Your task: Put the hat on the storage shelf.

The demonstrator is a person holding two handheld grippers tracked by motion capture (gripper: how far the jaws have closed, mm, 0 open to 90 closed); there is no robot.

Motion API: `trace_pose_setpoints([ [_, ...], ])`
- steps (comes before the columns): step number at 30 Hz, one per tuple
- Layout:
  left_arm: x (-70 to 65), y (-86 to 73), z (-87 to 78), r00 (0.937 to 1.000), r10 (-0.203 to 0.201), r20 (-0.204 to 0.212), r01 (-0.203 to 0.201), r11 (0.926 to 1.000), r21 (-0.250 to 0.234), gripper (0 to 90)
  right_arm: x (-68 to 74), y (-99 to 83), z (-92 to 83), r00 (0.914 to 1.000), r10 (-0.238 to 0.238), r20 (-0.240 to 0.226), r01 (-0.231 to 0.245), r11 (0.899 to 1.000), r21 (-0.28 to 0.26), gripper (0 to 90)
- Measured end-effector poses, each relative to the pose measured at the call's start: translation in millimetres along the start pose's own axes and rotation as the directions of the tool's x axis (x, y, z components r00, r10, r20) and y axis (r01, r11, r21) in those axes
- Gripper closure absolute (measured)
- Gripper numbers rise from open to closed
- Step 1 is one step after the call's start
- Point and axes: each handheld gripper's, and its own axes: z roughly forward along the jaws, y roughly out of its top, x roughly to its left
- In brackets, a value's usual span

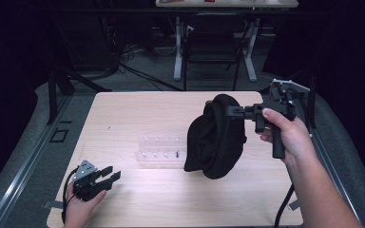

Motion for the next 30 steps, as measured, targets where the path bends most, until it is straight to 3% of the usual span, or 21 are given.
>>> trace_pose_setpoints([
  [6, -8.4, 7.6, -1.9, 0.9996, 0.018, 0.021, -0.018, 0.9995, -0.025, 54.8, 2.0, 12.9, 11.7, 0.9996, -0.009, 0.028, 0.009, 1.000, 0.009, 87.2],
  [11, -17.2, 24.2, -2.7, 0.9978, 0.034, 0.058, -0.030, 0.9980, -0.055, 54.1, 1.3, 22.2, 21.7, 0.9994, -0.014, 0.031, 0.013, 1.000, 0.014, 87.2],
  [15, -23.8, 38.7, 1.8, 0.9953, 0.078, 0.057, -0.074, 0.9939, -0.082, 53.9, 0.2, 29.4, 31.1, 0.9992, -0.018, 0.037, 0.018, 1.000, 0.019, 87.2],
  [21, -32.5, 49.6, 9.8, 0.9930, 0.100, 0.063, -0.092, 0.9885, -0.120, 53.9, -8.0, 37.4, 46.7, 0.9994, -0.008, 0.035, 0.007, 0.999, 0.032, 87.2],
  [30, -40.7, 57.4, 16.3, 0.9910, 0.113, 0.072, -0.103, 0.9861, -0.131, 53.9, -13.3, 40.1, 58.4, 0.9991, -0.006, 0.043, 0.004, 0.999, 0.050, 87.1],
])
